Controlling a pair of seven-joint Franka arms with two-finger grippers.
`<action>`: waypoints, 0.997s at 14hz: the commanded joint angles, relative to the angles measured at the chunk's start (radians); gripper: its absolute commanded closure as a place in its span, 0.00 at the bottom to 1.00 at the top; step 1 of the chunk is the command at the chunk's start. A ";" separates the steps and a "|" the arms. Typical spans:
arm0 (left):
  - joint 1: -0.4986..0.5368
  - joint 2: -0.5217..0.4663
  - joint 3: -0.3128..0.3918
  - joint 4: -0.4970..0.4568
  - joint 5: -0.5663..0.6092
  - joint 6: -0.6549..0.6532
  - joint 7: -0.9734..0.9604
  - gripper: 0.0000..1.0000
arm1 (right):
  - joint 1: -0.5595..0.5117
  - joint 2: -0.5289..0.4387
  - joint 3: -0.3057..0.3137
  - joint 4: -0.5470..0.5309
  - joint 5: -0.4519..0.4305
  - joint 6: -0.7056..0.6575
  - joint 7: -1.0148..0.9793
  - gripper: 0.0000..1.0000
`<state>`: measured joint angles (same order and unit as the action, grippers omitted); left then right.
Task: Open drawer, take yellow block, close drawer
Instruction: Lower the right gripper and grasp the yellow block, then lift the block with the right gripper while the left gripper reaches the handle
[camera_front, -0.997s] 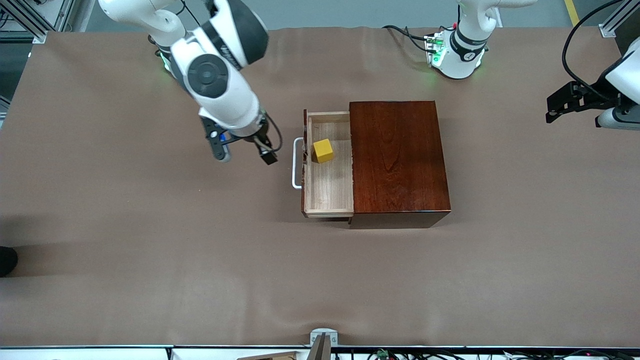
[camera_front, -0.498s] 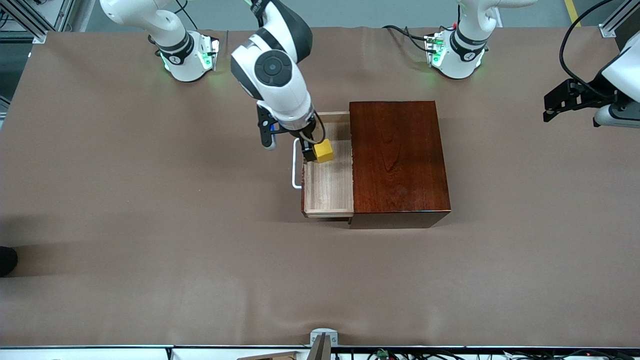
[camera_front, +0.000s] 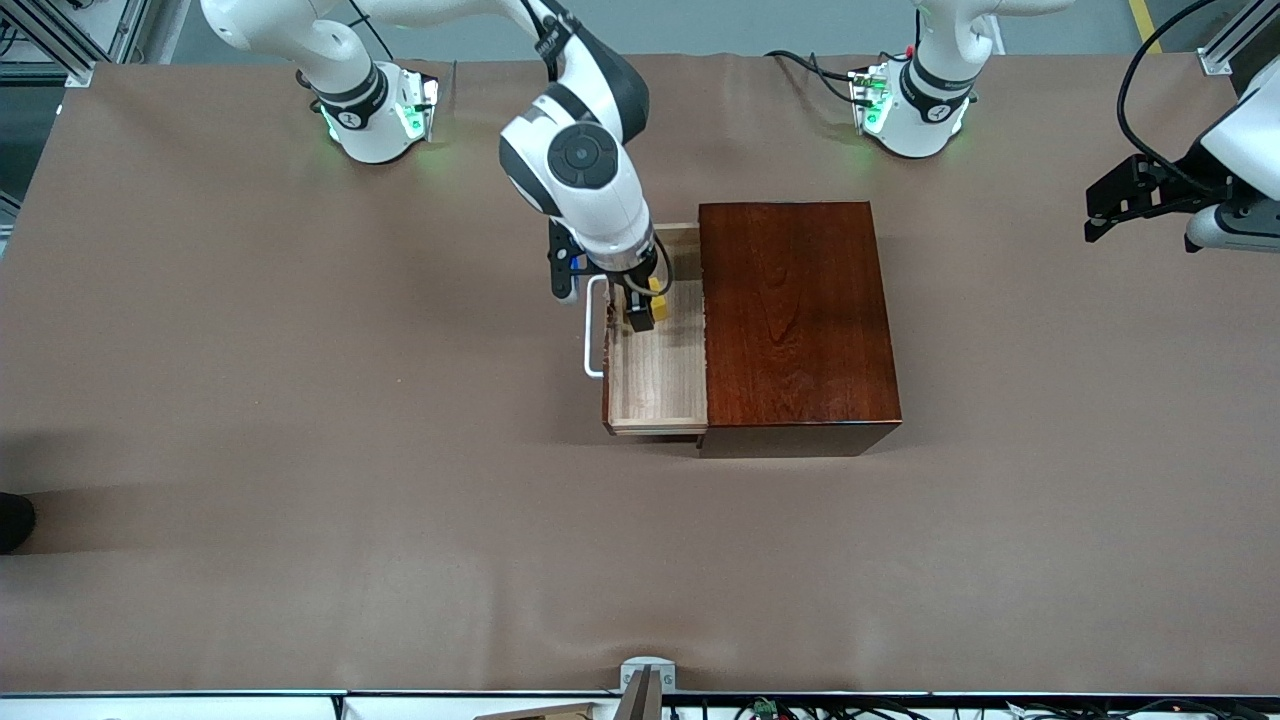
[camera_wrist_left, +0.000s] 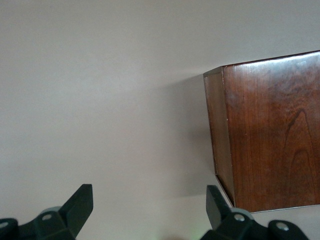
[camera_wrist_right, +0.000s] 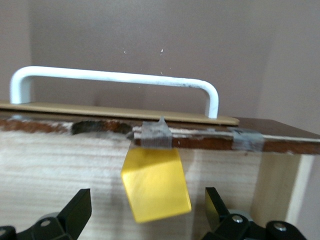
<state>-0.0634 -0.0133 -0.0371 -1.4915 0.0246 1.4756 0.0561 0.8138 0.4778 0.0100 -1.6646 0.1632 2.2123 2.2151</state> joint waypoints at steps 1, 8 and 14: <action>0.011 -0.013 -0.006 0.002 -0.011 0.015 -0.001 0.00 | 0.016 0.013 -0.012 0.009 -0.030 0.003 0.021 0.00; 0.017 -0.011 0.003 0.007 -0.022 0.064 -0.009 0.00 | 0.025 0.004 -0.012 0.031 -0.094 -0.011 0.017 1.00; 0.053 0.010 0.006 -0.006 -0.022 0.040 -0.002 0.00 | -0.022 -0.011 -0.013 0.126 -0.082 -0.141 0.012 1.00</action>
<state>-0.0159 -0.0059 -0.0246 -1.4985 0.0246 1.5268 0.0551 0.8175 0.4792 -0.0117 -1.5691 0.0889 2.1167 2.2146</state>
